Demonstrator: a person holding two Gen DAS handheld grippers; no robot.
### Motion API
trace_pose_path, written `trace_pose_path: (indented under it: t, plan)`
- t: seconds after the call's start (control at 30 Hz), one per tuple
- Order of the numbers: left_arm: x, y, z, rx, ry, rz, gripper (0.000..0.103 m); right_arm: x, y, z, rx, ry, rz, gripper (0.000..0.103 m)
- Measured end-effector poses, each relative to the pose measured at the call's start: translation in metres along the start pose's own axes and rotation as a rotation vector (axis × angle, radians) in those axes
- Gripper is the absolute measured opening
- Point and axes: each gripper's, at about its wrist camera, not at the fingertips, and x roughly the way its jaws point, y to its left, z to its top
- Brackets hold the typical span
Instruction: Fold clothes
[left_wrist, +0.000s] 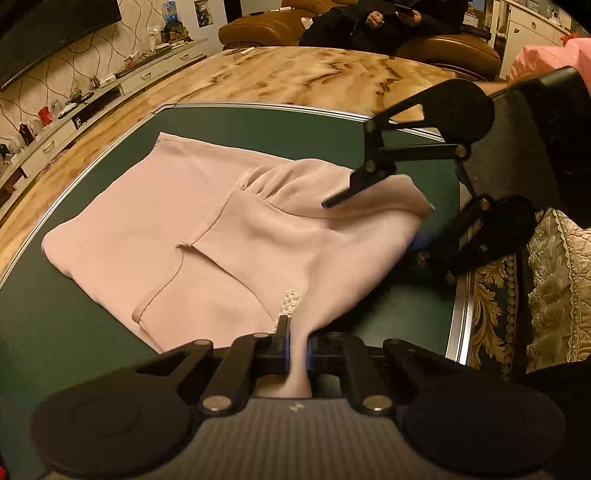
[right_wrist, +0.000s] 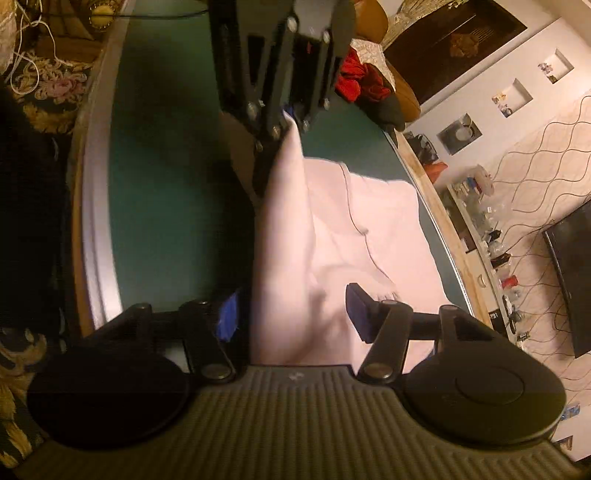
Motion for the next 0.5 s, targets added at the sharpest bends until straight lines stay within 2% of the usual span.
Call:
trace_pose_path:
  t: [0.1, 0.23, 0.37, 0.5]
  plan:
    - [0.001, -0.007, -0.001, 0.024, 0.019, 0.012, 0.008, 0.003, -0.004, -0.003, -0.040, 0.025, 0.026, 0.017]
    - [-0.006, -0.021, -0.005, 0.062, 0.049, -0.026, 0.008, -0.006, -0.010, 0.004, -0.038, 0.027, 0.096, 0.013]
    - [-0.026, -0.043, -0.011, 0.119, 0.067, -0.072, 0.007, -0.026, -0.017, 0.015, 0.015, 0.052, 0.228, 0.013]
    - [-0.054, -0.059, -0.012, 0.125, 0.075, -0.167, 0.007, -0.052, -0.033, 0.027, 0.126, 0.090, 0.369, 0.013]
